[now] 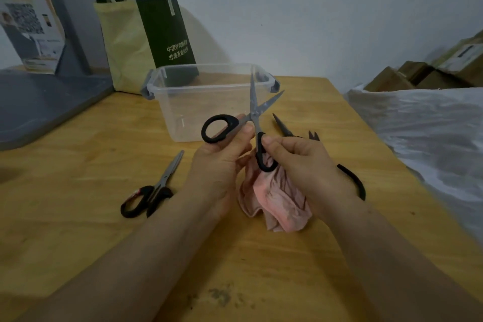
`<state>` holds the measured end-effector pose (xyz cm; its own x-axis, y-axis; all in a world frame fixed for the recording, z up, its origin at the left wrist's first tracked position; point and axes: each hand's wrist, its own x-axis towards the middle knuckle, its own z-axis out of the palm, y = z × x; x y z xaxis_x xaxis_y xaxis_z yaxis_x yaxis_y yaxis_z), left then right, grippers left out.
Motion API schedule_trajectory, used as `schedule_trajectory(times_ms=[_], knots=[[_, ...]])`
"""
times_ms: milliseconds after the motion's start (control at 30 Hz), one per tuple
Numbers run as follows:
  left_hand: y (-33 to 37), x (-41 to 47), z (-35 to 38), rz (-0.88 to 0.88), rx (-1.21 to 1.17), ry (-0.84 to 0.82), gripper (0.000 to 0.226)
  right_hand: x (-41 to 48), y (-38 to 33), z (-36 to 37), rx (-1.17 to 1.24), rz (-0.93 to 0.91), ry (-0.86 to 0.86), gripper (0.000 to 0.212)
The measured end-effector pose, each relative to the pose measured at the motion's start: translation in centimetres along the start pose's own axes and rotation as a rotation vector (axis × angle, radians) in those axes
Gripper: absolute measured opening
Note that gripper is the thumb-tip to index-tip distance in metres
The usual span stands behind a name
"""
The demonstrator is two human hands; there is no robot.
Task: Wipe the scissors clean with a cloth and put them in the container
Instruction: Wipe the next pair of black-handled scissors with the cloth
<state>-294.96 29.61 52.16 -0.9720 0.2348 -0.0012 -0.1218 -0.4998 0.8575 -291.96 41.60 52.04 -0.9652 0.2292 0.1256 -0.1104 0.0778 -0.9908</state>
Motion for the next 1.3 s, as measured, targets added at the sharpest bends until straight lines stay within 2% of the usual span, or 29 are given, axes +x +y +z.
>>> schedule_trajectory(times_ms=[100,167,267,333,400,433,533,667,767,833,900,1033,1167,1300], knots=[[-0.1,-0.4,0.5,-0.036,-0.071,0.097,0.032,-0.2,0.1,0.4,-0.099,-0.03,-0.063,0.024],[0.1,-0.3,0.4,-0.053,-0.082,0.155,0.024,-0.3,0.0,0.2,-0.196,0.0,-0.095,0.023],[0.4,0.2,-0.7,-0.068,-0.002,0.161,0.004,0.1,-0.7,-1.5,-0.272,0.076,0.027,0.005],[0.5,0.4,-1.3,-0.12,0.068,0.134,0.005,0.4,-1.1,-3.0,-0.296,0.036,0.139,0.021],[0.5,0.3,-1.5,-0.17,0.079,0.114,0.006,0.2,-1.4,-3.8,-0.313,-0.073,0.195,0.041],[0.5,0.2,-1.5,-0.187,0.085,0.098,0.007,0.0,-1.6,-4.1,-0.339,-0.124,0.205,0.045],[0.3,-0.1,-1.3,-0.202,0.193,0.059,0.011,-0.1,-2.0,-4.4,-0.464,-0.232,0.25,0.02],[0.4,-0.2,-0.9,-0.197,0.317,0.1,0.014,0.0,-2.2,-4.7,-0.607,-0.246,0.222,0.02],[0.3,-0.3,-0.9,-0.16,0.383,0.089,0.02,-0.1,-2.2,-4.2,-0.544,-0.221,0.128,0.012],[0.0,-0.5,-0.9,-0.131,0.412,0.083,0.023,-0.2,-2.0,-3.6,-0.537,-0.237,0.088,0.016],[-0.2,-0.7,-0.7,-0.105,0.427,0.082,0.021,-0.2,-1.6,-3.0,-0.53,-0.261,0.081,0.021],[-0.3,-0.9,-0.5,-0.086,0.419,0.058,0.018,-0.2,-0.7,-1.8,-0.609,-0.325,0.061,0.017],[-0.2,-1.0,-0.4,-0.089,0.391,0.058,0.02,-0.1,-0.3,-1.3,-0.548,-0.334,0.009,0.011],[-0.5,-1.1,-0.3,-0.079,0.391,0.064,0.022,0.4,0.3,-1.4,-0.58,-0.357,0.061,0.03]])
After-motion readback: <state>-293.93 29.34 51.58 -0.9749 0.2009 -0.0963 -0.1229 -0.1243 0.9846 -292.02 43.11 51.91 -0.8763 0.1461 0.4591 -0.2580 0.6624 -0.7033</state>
